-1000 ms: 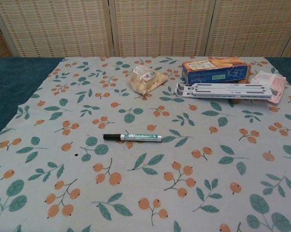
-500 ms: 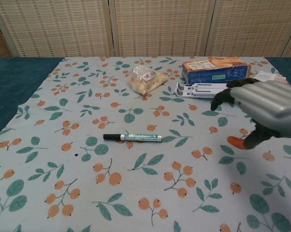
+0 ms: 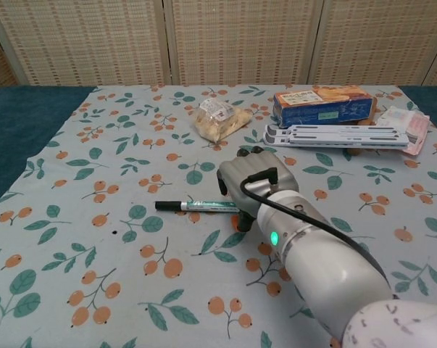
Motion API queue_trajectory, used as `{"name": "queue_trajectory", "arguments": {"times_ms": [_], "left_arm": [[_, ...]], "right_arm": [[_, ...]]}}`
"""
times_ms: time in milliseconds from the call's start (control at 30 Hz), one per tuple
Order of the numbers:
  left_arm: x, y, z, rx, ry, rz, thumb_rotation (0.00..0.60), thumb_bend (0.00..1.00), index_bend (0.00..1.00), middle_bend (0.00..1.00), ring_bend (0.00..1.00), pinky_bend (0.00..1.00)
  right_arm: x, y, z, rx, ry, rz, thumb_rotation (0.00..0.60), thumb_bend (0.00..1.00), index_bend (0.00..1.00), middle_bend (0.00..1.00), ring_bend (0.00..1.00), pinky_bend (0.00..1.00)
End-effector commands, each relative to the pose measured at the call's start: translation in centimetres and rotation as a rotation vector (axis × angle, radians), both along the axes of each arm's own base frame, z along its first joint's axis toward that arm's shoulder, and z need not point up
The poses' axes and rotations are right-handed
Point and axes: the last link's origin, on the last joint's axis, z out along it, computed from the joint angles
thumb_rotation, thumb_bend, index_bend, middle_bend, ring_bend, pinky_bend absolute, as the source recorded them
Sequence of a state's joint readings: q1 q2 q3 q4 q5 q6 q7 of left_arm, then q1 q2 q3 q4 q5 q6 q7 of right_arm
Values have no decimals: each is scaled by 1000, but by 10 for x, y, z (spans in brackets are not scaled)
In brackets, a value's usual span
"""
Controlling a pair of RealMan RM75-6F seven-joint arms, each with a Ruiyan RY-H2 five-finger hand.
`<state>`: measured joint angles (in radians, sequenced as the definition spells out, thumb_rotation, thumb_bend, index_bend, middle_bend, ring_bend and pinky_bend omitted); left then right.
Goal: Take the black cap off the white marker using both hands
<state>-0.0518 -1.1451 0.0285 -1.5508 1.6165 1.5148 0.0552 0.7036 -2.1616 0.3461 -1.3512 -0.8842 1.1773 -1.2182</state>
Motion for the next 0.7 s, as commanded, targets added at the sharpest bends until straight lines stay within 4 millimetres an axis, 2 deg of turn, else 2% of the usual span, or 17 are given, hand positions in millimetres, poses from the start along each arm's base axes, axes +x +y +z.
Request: {"name": "queue_trajectory", "arguments": {"times_ms": [33,333,700], "left_arm": [[-2,1,1,-1,-2,8,600,421,0,0,0,70],[-2,1,2,2,-5,16,600,421,0,0,0,70],[-2,2,2,0,-7,17,600,420,0,0,0,70]], "right_arm": [[7,-2,-7,-5,6,-6,600,273,367,266,0,0],[13,-9,-18,-27,19,-29,600,274,397,281,0,0],[15,-10,-18,-42,10,-20,600,281,490,328,28,0]]}}
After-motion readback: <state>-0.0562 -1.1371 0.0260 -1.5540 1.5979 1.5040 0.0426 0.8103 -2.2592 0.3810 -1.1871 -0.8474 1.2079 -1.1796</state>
